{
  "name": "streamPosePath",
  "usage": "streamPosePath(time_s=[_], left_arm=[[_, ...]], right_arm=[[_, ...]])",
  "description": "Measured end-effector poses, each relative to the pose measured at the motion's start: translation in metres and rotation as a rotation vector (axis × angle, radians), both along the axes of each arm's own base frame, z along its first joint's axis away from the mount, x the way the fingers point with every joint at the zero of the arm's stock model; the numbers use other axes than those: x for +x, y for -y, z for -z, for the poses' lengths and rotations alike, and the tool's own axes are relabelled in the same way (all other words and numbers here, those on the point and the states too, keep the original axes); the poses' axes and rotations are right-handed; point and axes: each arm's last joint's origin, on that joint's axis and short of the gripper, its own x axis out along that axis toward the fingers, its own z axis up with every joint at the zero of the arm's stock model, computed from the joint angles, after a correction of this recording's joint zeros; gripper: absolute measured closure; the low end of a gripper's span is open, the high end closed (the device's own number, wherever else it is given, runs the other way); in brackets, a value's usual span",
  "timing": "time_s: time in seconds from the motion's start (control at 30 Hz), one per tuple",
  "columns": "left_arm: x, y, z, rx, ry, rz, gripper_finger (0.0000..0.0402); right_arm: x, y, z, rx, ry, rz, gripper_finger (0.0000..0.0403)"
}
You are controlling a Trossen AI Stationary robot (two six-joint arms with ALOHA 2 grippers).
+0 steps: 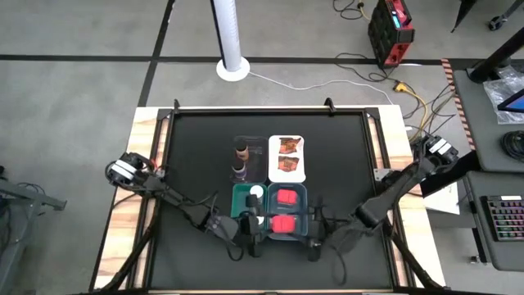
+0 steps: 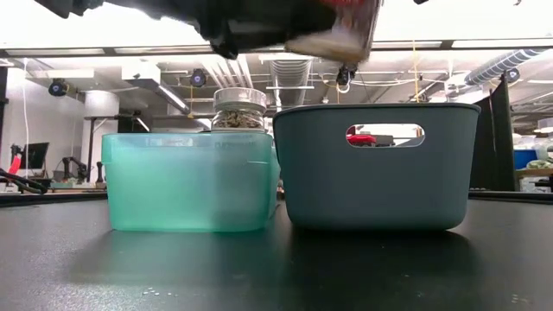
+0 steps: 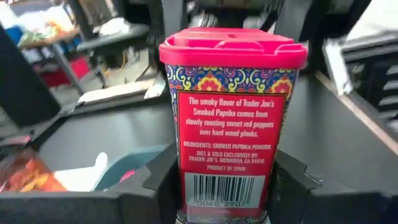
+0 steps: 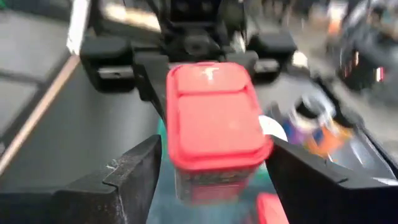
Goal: Sort spices by type
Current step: Put the red seasoning can into the blue bin
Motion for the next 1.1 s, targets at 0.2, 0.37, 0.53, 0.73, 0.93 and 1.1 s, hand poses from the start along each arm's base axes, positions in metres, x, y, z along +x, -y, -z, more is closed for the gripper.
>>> streamPosePath(time_s=[0.2, 0.37, 0.53, 0.73, 0.93, 1.1], left_arm=[[0.004, 0.004, -0.003, 0.016, -0.055, -0.025, 0.0221], [0.007, 0.006, -0.006, 0.04, -0.089, -0.035, 0.0226], [0.007, 0.006, -0.007, 0.042, -0.091, -0.038, 0.0235], [0.007, 0.006, -0.006, 0.034, -0.089, -0.041, 0.0235], [0.007, 0.006, -0.009, 0.023, -0.079, -0.057, 0.0234], [0.007, 0.005, -0.009, 0.029, -0.08, -0.061, 0.0234]], right_arm=[[0.008, 0.001, -0.04, 0.04, -0.256, 0.093, 0.0118], [0.019, 0.007, -0.059, 0.09, -0.365, 0.09, 0.0105], [0.032, 0.011, -0.059, 0.125, -0.411, 0.061, 0.0097], [0.04, 0.016, -0.05, 0.14, -0.465, 0.046, 0.0106], [0.04, 0.017, -0.051, 0.125, -0.472, 0.043, 0.0127], [0.039, 0.017, -0.054, 0.115, -0.48, 0.037, 0.0153]])
